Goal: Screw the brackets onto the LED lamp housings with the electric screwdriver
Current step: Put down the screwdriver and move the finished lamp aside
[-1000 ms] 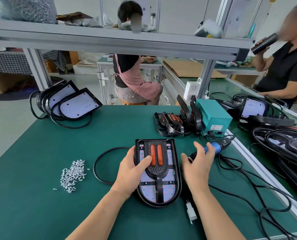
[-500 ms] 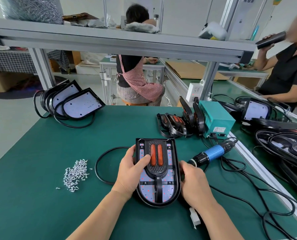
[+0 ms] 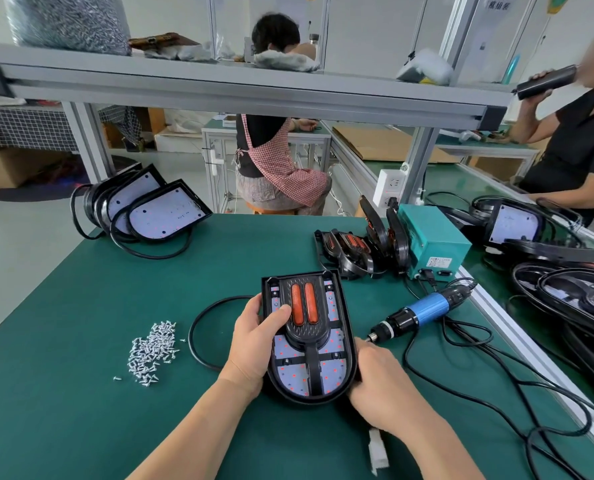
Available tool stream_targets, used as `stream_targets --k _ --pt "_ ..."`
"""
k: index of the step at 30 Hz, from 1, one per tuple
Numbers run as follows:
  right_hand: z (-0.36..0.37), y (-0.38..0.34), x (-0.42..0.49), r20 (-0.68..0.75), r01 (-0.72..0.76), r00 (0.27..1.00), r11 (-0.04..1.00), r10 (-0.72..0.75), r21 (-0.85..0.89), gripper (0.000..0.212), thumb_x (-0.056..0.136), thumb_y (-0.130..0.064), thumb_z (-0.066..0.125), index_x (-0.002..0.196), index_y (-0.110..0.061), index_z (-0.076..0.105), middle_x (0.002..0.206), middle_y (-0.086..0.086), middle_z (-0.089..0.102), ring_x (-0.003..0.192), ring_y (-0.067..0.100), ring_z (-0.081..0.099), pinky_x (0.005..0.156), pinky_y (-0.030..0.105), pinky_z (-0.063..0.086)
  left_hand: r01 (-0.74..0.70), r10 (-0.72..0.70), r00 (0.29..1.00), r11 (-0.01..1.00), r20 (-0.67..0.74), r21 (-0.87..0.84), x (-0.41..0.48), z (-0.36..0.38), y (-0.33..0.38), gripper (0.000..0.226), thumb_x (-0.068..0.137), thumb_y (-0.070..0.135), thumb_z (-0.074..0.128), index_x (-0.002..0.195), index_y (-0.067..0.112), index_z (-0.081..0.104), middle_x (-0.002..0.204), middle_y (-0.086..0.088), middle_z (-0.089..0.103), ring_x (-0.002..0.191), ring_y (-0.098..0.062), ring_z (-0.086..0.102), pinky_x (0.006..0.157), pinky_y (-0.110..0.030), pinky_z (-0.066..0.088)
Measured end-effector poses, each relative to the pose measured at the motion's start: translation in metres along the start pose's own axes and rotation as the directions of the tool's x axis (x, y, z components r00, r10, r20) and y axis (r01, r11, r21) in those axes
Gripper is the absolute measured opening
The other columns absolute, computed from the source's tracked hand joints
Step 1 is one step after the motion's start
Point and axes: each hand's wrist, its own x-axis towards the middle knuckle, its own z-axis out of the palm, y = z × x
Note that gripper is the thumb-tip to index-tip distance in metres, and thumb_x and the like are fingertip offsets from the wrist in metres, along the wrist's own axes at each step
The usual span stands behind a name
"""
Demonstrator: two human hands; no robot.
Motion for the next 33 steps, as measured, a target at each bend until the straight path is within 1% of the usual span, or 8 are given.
stream_targets --k 2,4,8,14,17,20,26,33 --pt "0.004 0.001 0.003 -0.009 -0.027 1.000 0.992 0.028 0.125 0.027 0.086 -0.004 0.050 0.105 -0.016 0.066 0.107 0.000 0.070 0.099 0.022 0.064 0.088 0.039 0.053 0.008 -0.008 1.000 1.000 -0.025 -0.030 0.000 0.001 0.002 0.039 0.080 0.025 0.069 0.117 0.011 0.067 0.112 -0.013 0.075 0.103 -0.033 0.072 0.092 -0.047 0.057" --pt "0.008 0.000 0.007 -0.003 -0.103 0.994 0.920 0.112 0.379 0.022 0.090 -0.001 0.051 0.101 -0.012 0.066 0.088 -0.002 0.072 0.074 0.019 0.064 0.069 0.036 0.054 0.017 -0.021 0.998 0.998 -0.057 -0.068 0.001 0.001 0.005 0.033 0.086 0.019 0.068 0.117 0.008 0.066 0.110 -0.015 0.075 0.103 -0.037 0.072 0.092 -0.049 0.057" --pt "0.026 -0.012 0.019 0.091 -0.208 0.967 0.529 0.239 0.823 0.017 0.094 0.015 0.047 0.105 0.006 0.056 0.073 0.012 0.060 0.047 0.013 0.048 0.043 0.025 0.039 0.052 -0.068 0.992 0.987 -0.104 -0.149 0.002 0.001 0.009 0.023 0.096 0.013 0.059 0.117 0.005 0.066 0.108 -0.017 0.075 0.093 -0.033 0.074 0.080 -0.042 0.061" --pt "0.024 -0.019 0.026 0.284 -0.283 0.957 -0.025 0.051 0.959 0.045 0.078 0.017 0.052 0.119 0.003 0.063 0.109 0.023 0.070 0.091 0.033 0.069 0.076 0.041 0.060 0.105 -0.139 0.981 0.968 -0.136 -0.229 0.004 0.000 0.012 0.018 0.095 0.015 0.059 0.108 0.006 0.067 0.103 -0.019 0.076 0.083 -0.031 0.075 0.068 -0.040 0.061" --pt "0.011 -0.015 0.025 0.334 -0.335 0.942 -0.225 -0.041 0.915 0.042 0.090 -0.019 0.057 0.125 0.002 0.064 0.129 0.025 0.063 0.113 0.037 0.062 0.101 0.049 0.050 0.095 -0.111 0.989 0.983 -0.097 -0.157 0.002 0.001 0.012 0.020 0.097 0.015 0.058 0.113 0.007 0.067 0.107 -0.017 0.076 0.093 -0.032 0.074 0.079 -0.042 0.060" --pt "0.008 -0.011 0.024 0.325 -0.337 0.941 -0.238 -0.091 0.911 0.064 0.101 -0.051 0.049 0.141 -0.002 0.057 0.147 0.024 0.052 0.138 0.040 0.049 0.119 0.054 0.032 0.093 -0.094 0.996 0.995 -0.011 -0.042 -0.001 0.003 0.011 0.018 0.097 0.014 0.059 0.111 0.010 0.070 0.109 -0.017 0.075 0.098 -0.032 0.073 0.085 -0.043 0.058" --pt "0.009 -0.010 0.023 0.263 -0.275 0.951 -0.055 -0.164 0.960 0.067 0.073 -0.012 0.069 0.137 0.004 0.058 0.143 0.026 0.056 0.131 0.040 0.056 0.106 0.051 0.049 0.128 -0.128 0.982 0.992 0.137 0.008 -0.005 0.004 0.019 0.020 0.096 0.015 0.061 0.110 0.013 0.074 0.112 -0.019 0.074 0.098 -0.034 0.073 0.080 -0.039 0.059" --pt "0.015 -0.003 0.024 0.162 -0.177 0.978 -0.112 -0.130 0.978 0.061 0.071 0.008 0.055 0.133 0.007 0.060 0.138 0.031 0.057 0.126 0.046 0.056 0.112 0.059 0.041 0.047 -0.065 0.985 0.992 0.162 0.115 -0.004 0.017 0.027 0.026 0.083 0.029 0.066 0.105 0.021 0.077 0.107 -0.012 0.077 0.101 -0.032 0.073 0.089 -0.043 0.057"
